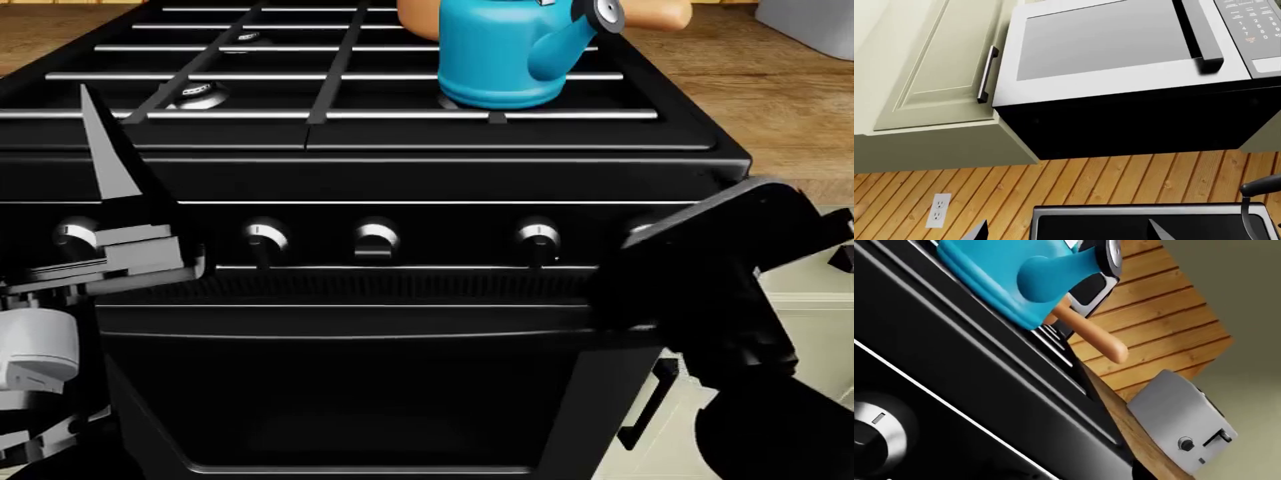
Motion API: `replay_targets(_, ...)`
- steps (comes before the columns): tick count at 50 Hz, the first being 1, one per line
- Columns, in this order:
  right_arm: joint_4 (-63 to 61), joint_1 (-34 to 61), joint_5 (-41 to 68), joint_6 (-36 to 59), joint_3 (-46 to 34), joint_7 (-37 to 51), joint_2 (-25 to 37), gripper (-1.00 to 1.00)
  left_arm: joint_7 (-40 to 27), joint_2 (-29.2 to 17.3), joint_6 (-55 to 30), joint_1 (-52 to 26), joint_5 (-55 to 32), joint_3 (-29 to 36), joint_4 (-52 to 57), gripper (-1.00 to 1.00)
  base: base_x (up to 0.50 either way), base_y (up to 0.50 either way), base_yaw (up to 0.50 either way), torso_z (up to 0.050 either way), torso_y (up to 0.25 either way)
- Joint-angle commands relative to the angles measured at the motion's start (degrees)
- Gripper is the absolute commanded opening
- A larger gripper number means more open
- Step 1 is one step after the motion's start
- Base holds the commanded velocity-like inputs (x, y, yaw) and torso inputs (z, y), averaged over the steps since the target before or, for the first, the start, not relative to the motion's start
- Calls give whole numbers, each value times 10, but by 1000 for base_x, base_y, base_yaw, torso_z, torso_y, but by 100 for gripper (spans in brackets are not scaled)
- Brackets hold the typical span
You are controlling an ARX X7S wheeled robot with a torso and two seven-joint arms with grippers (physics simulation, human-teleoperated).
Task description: Pick the kettle from the counter and place it on a stove burner. Then turn the burner on.
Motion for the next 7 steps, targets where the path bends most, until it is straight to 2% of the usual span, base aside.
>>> replay_targets(1,-54,-4,27,31,51,12,3,100,-2,-1,-1,-1,-1,1,1,100,0,0,0,0,0)
replay_targets(7,-82,0,49,55,81,19,1,100,-2,-2,1,0,0,2,0,100,0,0,0,0,0)
